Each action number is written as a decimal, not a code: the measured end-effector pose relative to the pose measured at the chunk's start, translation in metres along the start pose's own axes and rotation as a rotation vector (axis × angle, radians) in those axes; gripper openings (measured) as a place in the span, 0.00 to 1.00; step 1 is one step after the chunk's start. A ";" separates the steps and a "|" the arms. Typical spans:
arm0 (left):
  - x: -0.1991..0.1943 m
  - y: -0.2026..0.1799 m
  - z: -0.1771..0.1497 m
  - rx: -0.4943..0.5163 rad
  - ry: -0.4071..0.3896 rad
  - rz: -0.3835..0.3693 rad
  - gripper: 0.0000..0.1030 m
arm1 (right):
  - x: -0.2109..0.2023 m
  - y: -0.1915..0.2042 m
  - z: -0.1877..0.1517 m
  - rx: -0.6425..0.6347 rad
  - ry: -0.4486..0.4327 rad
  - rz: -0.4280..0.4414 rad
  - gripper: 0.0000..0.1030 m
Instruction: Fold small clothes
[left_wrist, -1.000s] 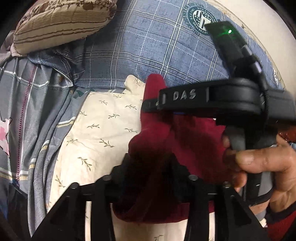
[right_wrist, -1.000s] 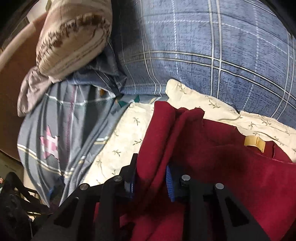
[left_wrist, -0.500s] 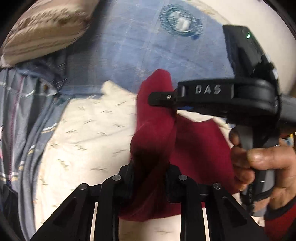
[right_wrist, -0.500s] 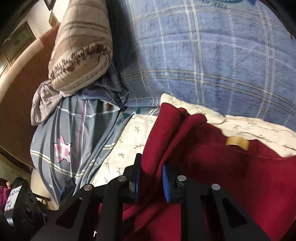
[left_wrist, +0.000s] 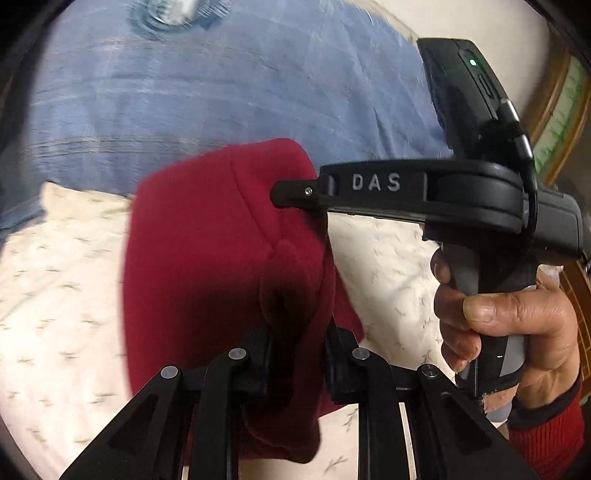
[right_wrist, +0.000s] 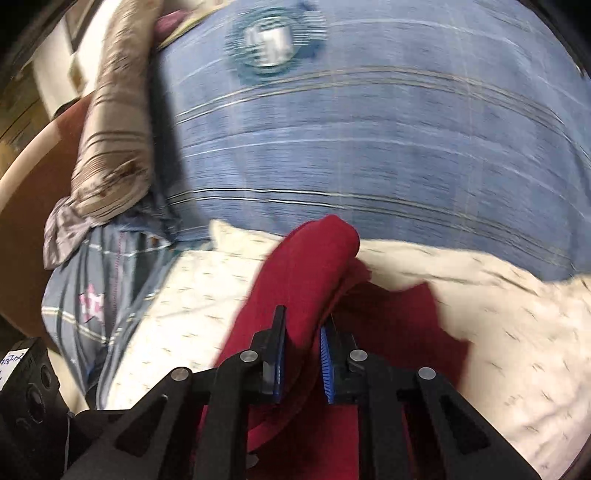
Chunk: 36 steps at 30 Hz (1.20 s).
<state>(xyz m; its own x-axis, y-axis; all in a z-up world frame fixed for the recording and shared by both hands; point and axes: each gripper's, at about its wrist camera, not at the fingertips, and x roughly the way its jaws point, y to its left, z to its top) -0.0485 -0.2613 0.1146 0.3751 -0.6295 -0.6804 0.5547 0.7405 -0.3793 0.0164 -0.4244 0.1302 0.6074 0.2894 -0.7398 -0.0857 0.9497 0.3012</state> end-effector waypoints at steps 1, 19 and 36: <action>0.012 -0.003 -0.001 0.004 0.020 0.000 0.19 | 0.002 -0.013 -0.003 0.026 0.003 -0.008 0.15; -0.056 0.061 -0.020 0.025 -0.019 0.228 0.65 | 0.003 -0.052 -0.071 0.198 0.054 -0.013 0.68; -0.015 0.070 -0.036 0.030 -0.036 0.304 0.68 | -0.028 -0.048 -0.108 0.153 -0.110 -0.168 0.45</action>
<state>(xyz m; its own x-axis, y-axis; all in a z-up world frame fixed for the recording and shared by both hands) -0.0421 -0.1919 0.0754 0.5531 -0.3890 -0.7367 0.4348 0.8891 -0.1430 -0.0818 -0.4650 0.0716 0.6860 0.1066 -0.7197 0.1389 0.9518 0.2733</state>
